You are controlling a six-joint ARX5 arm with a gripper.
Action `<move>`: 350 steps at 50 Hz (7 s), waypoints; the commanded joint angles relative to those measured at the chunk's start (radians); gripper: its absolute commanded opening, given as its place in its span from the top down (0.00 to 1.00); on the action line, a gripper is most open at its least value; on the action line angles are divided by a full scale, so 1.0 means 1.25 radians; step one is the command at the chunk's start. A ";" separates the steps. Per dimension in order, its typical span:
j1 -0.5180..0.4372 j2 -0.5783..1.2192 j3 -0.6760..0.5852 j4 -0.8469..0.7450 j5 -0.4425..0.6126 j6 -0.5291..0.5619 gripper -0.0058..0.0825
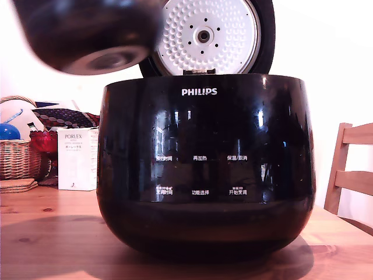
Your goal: Place the pot you are holding inside the rice cooker
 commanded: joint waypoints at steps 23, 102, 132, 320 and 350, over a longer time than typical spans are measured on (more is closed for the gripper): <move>-0.037 0.023 0.020 0.111 0.064 0.005 0.96; -0.097 0.250 0.020 0.151 -0.071 0.418 0.96; -0.092 0.277 0.020 0.092 -0.008 0.450 0.96; -0.040 0.346 0.169 0.019 -0.025 0.193 0.96; 0.209 0.316 0.172 0.027 -0.045 -0.073 0.96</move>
